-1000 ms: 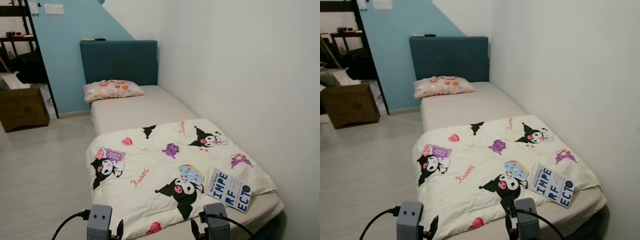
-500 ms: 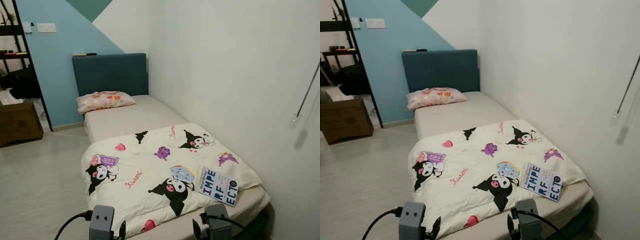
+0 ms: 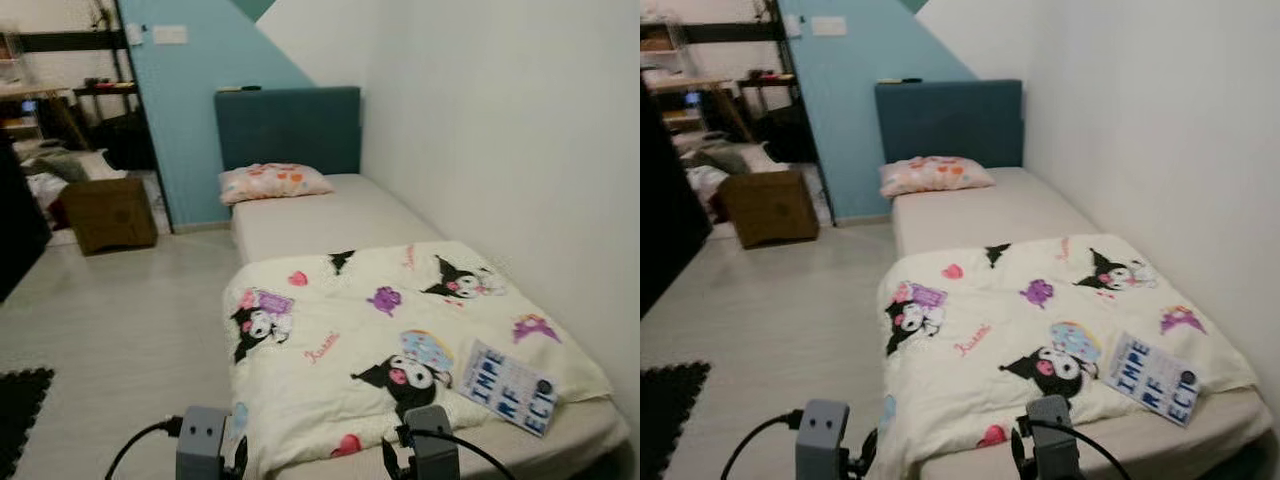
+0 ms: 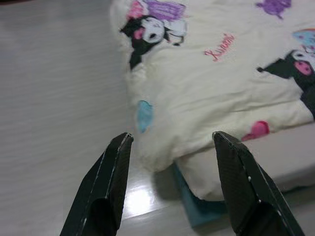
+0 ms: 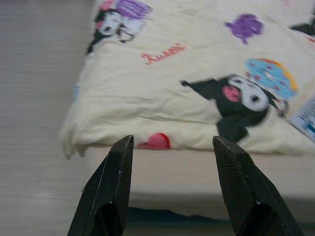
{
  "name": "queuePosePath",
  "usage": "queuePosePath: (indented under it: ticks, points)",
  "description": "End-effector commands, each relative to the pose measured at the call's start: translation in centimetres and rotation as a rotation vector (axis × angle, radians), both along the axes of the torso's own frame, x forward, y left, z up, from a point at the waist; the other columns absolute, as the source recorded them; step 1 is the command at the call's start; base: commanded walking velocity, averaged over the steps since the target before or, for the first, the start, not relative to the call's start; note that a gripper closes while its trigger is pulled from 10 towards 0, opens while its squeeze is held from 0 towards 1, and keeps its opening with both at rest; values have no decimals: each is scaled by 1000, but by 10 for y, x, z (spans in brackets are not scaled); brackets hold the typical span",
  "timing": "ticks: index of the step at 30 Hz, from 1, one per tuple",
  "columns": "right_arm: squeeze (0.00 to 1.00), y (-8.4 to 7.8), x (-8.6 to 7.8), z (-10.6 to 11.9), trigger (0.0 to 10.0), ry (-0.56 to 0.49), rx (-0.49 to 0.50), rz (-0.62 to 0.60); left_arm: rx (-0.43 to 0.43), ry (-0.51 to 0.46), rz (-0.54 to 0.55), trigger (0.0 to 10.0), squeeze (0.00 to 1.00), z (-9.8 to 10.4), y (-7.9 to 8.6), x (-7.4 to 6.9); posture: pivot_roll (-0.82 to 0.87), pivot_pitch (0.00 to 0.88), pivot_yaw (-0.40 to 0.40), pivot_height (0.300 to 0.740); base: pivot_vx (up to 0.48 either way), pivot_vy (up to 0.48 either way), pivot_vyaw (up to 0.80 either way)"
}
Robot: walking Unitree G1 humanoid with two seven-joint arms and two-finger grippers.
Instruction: Clean up the room
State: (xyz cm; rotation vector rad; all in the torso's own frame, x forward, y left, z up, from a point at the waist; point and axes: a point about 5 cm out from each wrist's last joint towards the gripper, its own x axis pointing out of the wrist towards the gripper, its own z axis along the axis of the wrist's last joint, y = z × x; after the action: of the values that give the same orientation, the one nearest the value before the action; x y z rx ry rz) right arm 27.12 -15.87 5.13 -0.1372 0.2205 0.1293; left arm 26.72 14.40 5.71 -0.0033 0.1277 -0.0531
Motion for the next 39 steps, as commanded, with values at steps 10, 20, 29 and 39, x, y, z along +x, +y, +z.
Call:
queuePosePath:
  ticks: [10,20,29,39]
  points:
    - [0,-4,-5,-4,10000,9,-3,-20,20,38,-19,10000,0,-8,0,-3,-19,129,-13,740,0,0,800]
    - [0,-12,-4,-3,10000,2,7,-86,35,56,-36,10000,0,-9,-1,1,-23,133,-9,740,0,0,290]
    - [0,-10,-5,-4,10000,4,11,-84,27,61,-21,10000,0,-8,2,5,-28,125,-4,740,0,-93,0]
    - [0,-11,-7,-4,10000,3,15,-82,21,63,-18,10000,0,-9,0,5,-35,118,-5,740,0,-317,0]
